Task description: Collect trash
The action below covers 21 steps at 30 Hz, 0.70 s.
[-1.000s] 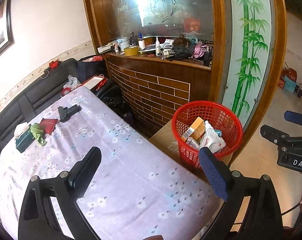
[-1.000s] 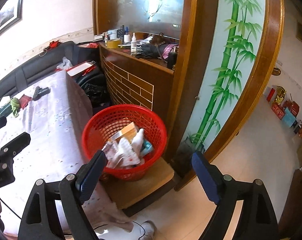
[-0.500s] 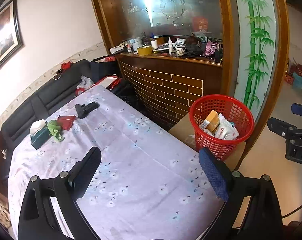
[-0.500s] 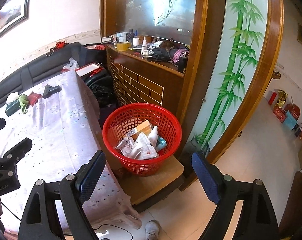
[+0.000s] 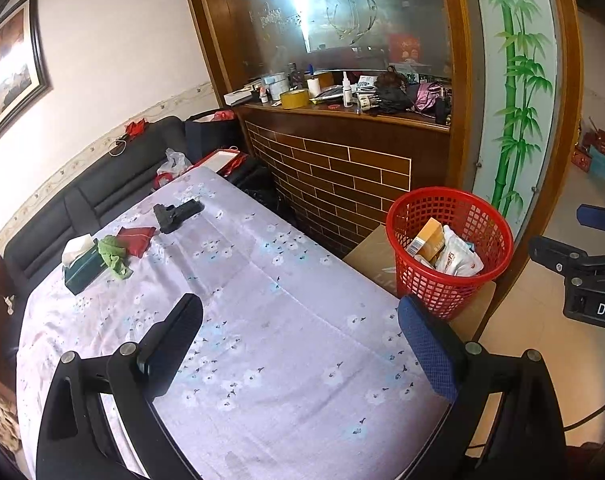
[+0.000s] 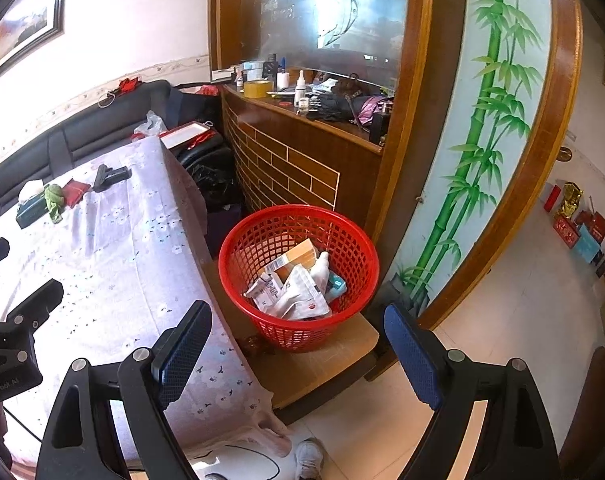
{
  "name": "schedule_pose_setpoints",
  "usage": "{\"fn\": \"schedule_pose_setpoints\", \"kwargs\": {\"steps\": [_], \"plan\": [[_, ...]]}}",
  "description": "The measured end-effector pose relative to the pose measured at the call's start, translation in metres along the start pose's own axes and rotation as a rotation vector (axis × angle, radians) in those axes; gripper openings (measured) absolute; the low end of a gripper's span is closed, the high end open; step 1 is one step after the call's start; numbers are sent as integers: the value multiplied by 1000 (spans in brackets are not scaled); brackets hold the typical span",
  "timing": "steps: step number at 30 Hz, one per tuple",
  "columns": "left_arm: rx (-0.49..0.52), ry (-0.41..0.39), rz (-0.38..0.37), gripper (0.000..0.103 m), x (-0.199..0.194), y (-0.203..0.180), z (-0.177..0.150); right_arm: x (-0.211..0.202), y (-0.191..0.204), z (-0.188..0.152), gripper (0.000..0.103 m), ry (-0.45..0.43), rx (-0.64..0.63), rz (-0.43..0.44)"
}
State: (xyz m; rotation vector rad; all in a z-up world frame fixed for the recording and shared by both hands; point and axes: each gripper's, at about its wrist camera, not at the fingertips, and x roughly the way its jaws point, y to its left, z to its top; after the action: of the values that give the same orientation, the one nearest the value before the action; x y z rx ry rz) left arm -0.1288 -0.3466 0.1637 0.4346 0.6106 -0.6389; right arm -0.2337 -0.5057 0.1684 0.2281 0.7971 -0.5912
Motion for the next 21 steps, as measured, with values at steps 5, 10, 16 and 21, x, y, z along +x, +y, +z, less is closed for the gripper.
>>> {"fn": "schedule_pose_setpoints", "kwargs": {"steps": [5, 10, 16, 21], "plan": [[-23, 3, 1, 97, 2, 6, -1, 2, 7, 3, 91, 4, -19, 4], [-35, 9, 1, 97, 4, 9, -2, 3, 14, 5, 91, 9, -42, 10], [-43, 11, 0, 97, 5, 11, -3, 3, 17, 5, 91, 13, -49, 13], [-40, 11, 0, 97, 5, 11, -3, 3, 18, 6, 91, 16, -49, 13]]}}
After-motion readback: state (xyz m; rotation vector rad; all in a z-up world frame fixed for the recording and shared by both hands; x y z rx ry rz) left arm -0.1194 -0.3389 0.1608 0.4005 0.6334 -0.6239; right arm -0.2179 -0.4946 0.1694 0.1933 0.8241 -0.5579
